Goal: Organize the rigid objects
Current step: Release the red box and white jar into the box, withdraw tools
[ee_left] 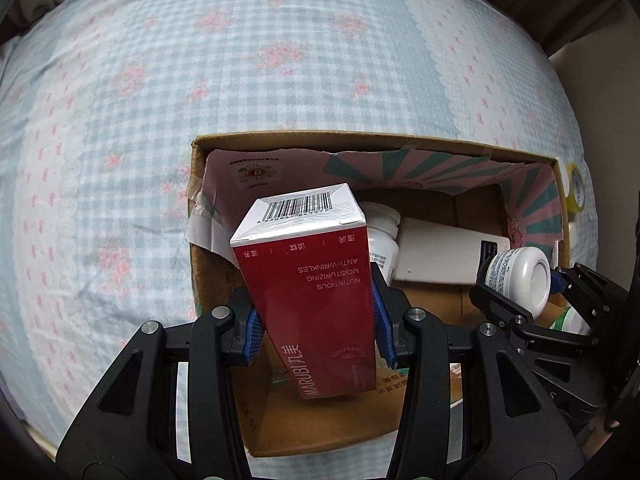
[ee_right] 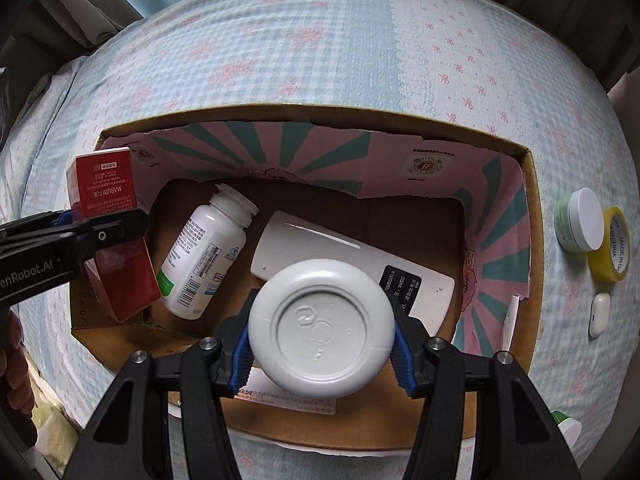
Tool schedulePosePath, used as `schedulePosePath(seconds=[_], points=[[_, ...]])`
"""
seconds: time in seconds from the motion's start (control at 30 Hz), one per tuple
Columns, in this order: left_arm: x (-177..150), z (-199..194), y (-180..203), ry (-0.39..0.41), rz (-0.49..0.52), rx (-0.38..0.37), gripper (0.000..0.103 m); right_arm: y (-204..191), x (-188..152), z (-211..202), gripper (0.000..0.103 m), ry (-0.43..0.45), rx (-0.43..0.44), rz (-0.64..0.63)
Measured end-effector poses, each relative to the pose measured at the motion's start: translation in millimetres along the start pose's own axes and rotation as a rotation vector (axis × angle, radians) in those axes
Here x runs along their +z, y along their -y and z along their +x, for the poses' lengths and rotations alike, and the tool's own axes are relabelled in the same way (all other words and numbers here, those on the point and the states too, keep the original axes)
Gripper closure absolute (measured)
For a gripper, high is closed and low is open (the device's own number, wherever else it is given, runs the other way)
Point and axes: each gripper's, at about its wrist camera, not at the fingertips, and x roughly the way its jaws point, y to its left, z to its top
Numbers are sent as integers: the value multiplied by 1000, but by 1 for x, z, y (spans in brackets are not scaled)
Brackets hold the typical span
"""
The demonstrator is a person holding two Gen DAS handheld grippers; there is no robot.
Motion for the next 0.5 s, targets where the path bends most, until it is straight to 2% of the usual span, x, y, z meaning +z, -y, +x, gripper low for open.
schedulePosePath(seconds=[0.07, 0.13, 0.17, 0.2, 0.23, 0.3, 0.5], points=[[2, 3, -1, -7, -2, 7, 53, -1, 2, 1, 50, 0, -9, -8], [3, 0, 0, 6, -4, -57, 17, -2, 4, 4, 50, -6, -19, -16], [4, -2, 2, 15, -4, -77, 7, -1, 4, 5, 48, -6, -24, -21], [4, -5, 7, 21, 6, -102, 0, -2, 4, 4, 32, 10, -29, -27], [4, -8, 11, 32, 21, -76, 0, -2, 3, 2, 0, 31, -34, -34], [5, -13, 21, 53, 69, -18, 0, -2, 2, -4, 0, 77, -42, -57], [2, -23, 21, 70, 66, -10, 0, -1, -1, -9, 0, 93, -55, -86]])
